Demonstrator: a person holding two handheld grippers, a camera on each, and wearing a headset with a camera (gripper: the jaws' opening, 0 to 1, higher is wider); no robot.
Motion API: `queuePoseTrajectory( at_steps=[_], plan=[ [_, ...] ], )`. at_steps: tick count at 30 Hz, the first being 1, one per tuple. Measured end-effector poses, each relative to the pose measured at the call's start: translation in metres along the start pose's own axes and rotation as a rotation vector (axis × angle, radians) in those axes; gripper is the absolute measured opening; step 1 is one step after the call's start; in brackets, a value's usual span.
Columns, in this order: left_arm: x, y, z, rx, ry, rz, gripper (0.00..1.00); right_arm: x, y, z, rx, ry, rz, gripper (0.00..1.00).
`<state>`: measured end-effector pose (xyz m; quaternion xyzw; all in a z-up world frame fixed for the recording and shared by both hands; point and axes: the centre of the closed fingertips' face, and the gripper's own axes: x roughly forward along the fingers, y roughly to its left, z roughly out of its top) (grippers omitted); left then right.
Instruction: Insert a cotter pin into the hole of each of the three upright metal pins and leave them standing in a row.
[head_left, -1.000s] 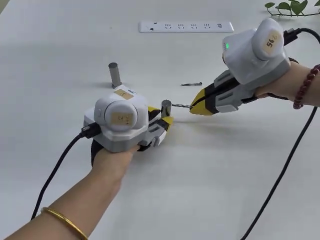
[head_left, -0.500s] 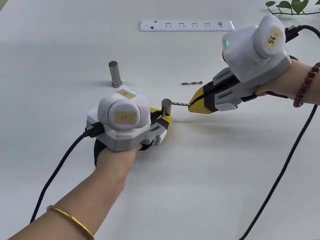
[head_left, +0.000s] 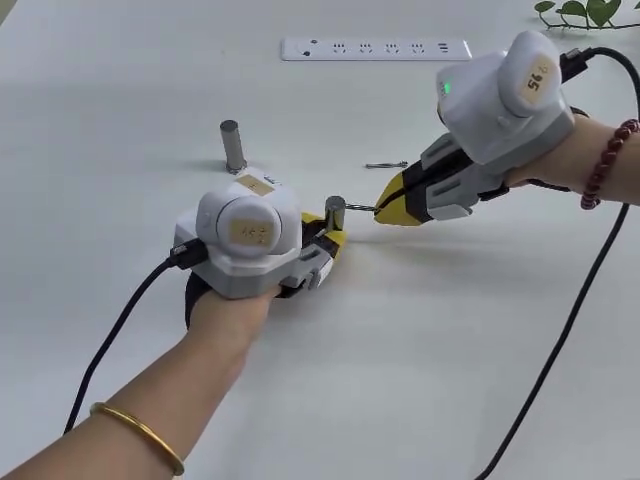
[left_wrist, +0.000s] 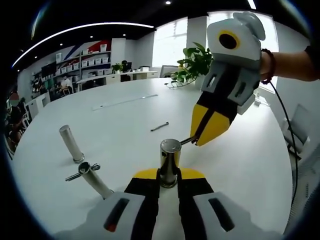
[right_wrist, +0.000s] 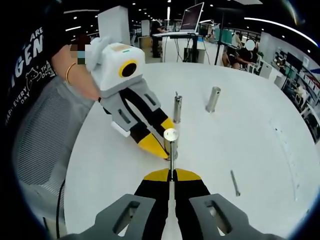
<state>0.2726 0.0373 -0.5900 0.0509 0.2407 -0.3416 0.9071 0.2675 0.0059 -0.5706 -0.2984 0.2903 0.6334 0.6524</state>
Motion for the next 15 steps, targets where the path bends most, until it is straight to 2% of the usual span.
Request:
queuePoseTrajectory(
  at_steps=[9,15],
  plan=[
    [0.0004,-0.0004,-0.0002,0.009,0.002,-0.008,0.11,0.0031,0.0004,-0.0009,-0.053,0.0,0.01,0.0],
    [0.0007,-0.0005,-0.0003,0.015,0.003,-0.008,0.11,0.0036,-0.0041,-0.0005,-0.098,0.014,-0.005,0.0]
  ],
)
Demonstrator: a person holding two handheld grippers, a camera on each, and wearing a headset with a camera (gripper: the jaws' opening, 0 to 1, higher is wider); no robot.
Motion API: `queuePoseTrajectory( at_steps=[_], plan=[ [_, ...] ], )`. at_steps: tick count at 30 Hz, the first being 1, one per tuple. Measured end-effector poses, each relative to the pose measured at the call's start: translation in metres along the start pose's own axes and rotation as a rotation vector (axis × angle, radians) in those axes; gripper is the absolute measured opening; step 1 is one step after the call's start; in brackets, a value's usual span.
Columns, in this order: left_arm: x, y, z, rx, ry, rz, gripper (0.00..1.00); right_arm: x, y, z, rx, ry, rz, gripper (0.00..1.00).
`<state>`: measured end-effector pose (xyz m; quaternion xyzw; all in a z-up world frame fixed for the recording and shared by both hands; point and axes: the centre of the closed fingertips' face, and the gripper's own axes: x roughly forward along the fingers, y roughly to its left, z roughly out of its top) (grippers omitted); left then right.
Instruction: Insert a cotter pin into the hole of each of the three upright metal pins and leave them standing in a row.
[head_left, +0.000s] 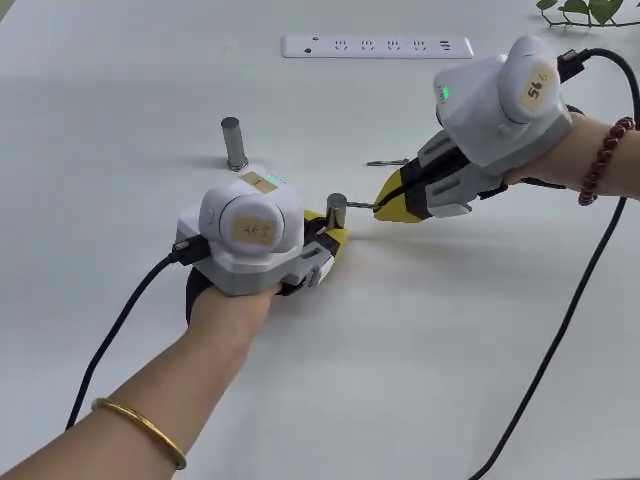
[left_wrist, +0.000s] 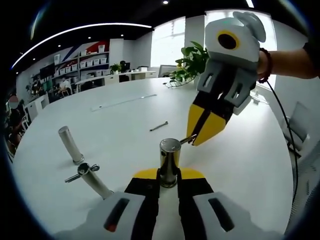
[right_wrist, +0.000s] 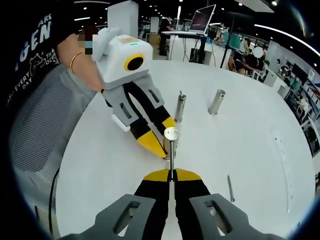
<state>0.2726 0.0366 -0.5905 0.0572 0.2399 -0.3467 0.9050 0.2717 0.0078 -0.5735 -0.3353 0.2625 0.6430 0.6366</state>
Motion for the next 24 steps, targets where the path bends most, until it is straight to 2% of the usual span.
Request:
queuePoseTrajectory(
  at_steps=[11,16,24],
  plan=[
    [0.0006,0.0003,-0.0005,0.001,0.001,0.0,0.11,-0.0019,0.0014,0.0018,-0.03,-0.01,0.015,0.0],
    [0.0012,0.0008,-0.0009,0.007,0.002,-0.002,0.11,-0.0012,-0.0013,0.0016,-0.053,0.003,0.001,0.0],
    [0.0021,0.0017,-0.0018,0.017,0.005,-0.004,0.11,-0.0035,0.0044,0.0056,-0.029,-0.015,0.004,0.0]
  ],
)
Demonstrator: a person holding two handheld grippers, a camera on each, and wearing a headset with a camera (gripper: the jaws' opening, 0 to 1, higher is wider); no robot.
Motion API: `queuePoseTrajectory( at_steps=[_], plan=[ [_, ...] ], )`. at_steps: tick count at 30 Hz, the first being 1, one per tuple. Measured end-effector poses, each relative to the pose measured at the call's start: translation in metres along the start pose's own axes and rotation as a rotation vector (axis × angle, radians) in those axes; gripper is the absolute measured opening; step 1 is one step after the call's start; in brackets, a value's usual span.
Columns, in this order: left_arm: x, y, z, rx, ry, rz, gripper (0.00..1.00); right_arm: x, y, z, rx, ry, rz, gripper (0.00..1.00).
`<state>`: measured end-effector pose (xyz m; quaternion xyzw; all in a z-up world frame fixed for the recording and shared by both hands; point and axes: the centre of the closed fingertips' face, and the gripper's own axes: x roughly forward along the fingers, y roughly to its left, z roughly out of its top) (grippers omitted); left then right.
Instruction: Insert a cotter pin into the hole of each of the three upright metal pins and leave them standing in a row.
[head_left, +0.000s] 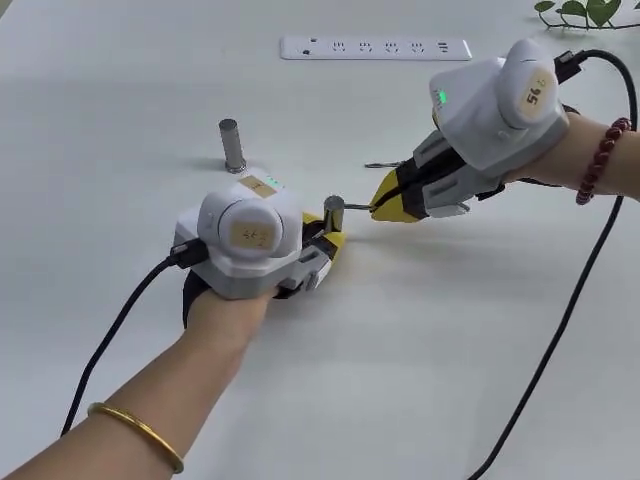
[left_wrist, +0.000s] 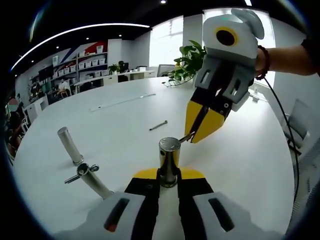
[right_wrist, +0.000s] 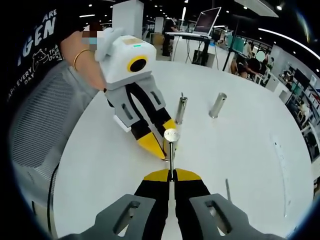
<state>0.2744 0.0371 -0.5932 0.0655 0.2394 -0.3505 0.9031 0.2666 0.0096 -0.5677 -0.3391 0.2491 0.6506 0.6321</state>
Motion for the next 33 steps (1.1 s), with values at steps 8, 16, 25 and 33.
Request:
queuePoseTrajectory(
  at_steps=[8,16,25,33],
  plan=[
    [0.0009,0.0013,-0.0011,0.004,0.0,-0.001,0.11,0.0011,0.002,0.0021,-0.003,0.006,0.0,0.0],
    [0.0008,0.0014,-0.002,0.01,0.003,0.0,0.11,0.001,0.002,-0.0011,0.032,-0.028,0.024,0.0],
    [0.0012,0.0016,-0.0034,0.008,0.007,0.003,0.11,0.002,-0.0007,-0.0014,0.052,-0.038,0.023,0.0],
    [0.001,0.0013,-0.0031,0.017,0.009,0.003,0.11,0.0032,-0.0045,-0.0029,0.073,-0.044,0.01,0.0]
  ],
)
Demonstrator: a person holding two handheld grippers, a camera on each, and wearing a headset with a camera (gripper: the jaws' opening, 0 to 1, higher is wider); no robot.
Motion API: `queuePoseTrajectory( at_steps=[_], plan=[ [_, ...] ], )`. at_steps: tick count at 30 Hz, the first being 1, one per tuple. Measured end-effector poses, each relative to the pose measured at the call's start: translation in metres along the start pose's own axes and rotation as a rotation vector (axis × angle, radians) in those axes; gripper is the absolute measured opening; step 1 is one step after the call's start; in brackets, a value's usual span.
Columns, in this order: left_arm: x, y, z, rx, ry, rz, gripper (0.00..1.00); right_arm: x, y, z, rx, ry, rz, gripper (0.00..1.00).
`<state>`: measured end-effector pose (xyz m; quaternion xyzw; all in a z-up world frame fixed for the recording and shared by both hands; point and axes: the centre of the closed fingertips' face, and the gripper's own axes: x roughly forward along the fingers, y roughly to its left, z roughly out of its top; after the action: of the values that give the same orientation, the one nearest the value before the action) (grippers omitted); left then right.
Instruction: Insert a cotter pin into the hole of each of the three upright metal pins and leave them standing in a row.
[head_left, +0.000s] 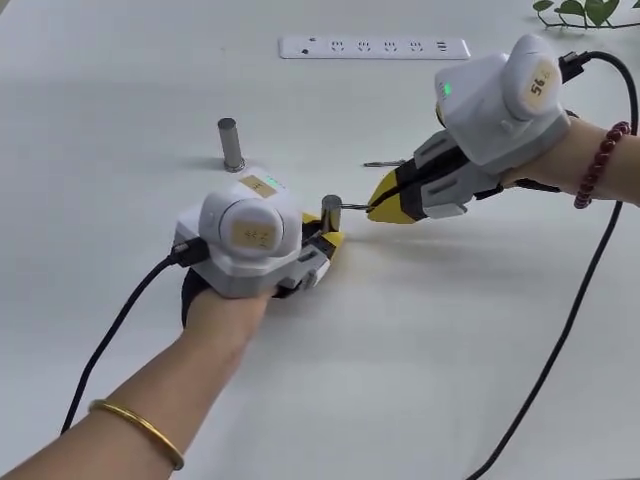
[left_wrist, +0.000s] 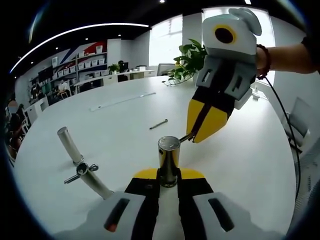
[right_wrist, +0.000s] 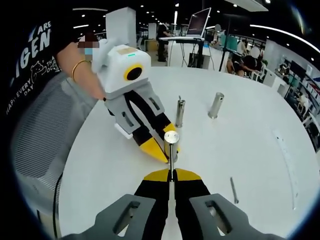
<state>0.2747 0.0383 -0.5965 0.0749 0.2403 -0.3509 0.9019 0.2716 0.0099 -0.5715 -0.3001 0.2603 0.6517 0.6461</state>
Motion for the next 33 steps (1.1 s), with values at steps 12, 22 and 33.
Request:
queuePoseTrajectory(
  at_steps=[12,22,33],
  plan=[
    [0.0,0.0,-0.0006,0.023,0.006,0.0,0.11,0.0006,0.0057,0.0034,-0.002,0.005,0.007,0.0],
    [0.0004,0.0004,-0.0009,0.023,0.01,-0.001,0.11,0.0015,0.004,0.0031,0.004,0.0,-0.006,0.0],
    [0.0005,-0.0003,-0.0005,0.038,0.008,-0.021,0.1,0.0017,0.0059,0.0045,-0.047,0.03,-0.013,0.0]
  ],
)
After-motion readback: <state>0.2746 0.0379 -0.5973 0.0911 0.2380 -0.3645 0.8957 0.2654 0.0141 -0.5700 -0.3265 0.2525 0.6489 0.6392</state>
